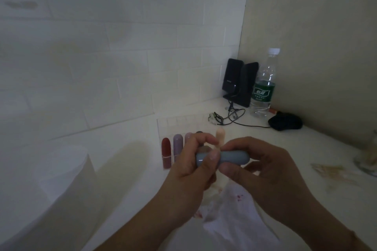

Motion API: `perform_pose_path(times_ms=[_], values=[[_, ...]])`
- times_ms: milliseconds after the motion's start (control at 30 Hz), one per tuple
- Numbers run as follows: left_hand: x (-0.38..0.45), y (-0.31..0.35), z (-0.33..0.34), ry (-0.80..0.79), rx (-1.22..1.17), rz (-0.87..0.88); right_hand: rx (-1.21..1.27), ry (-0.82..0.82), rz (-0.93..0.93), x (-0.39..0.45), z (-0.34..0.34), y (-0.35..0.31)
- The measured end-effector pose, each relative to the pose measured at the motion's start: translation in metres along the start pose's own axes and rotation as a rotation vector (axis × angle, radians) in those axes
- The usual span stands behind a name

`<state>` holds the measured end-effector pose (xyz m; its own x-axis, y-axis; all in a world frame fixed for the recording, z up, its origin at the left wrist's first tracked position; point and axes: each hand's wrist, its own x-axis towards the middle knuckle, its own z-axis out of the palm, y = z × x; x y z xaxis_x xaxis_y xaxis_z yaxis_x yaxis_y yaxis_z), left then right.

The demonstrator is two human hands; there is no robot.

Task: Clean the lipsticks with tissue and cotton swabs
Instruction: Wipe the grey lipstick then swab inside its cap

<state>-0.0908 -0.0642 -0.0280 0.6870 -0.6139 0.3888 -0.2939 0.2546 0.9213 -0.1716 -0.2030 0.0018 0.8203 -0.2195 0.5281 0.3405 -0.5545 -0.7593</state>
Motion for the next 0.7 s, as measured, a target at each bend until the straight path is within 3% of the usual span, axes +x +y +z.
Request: perform_pose_path(times_ms=[167, 333, 467, 533, 600, 700], values=[[-0.001, 0.005, 0.007, 0.055, -0.216, -0.089, 0.004, 0.061, 0.015, -0.003, 0.009, 0.0], [0.0, 0.003, 0.005, 0.048, -0.158, -0.141, 0.14, 0.054, 0.077, -0.001, 0.013, 0.007], [0.008, -0.002, -0.006, 0.308, 0.229, 0.021, 0.173, 0.166, 0.119, 0.005, 0.011, 0.019], [0.012, -0.004, -0.019, 0.466, 0.406, 0.136, 0.047, 0.22, 0.129, 0.013, 0.005, 0.024], [0.015, -0.006, -0.029, 0.578, 0.755, 0.215, -0.161, 0.241, 0.096, 0.024, -0.001, 0.026], [0.018, -0.015, -0.035, 0.613, 1.017, 0.21, -0.319, 0.197, 0.021, 0.047, -0.002, 0.024]])
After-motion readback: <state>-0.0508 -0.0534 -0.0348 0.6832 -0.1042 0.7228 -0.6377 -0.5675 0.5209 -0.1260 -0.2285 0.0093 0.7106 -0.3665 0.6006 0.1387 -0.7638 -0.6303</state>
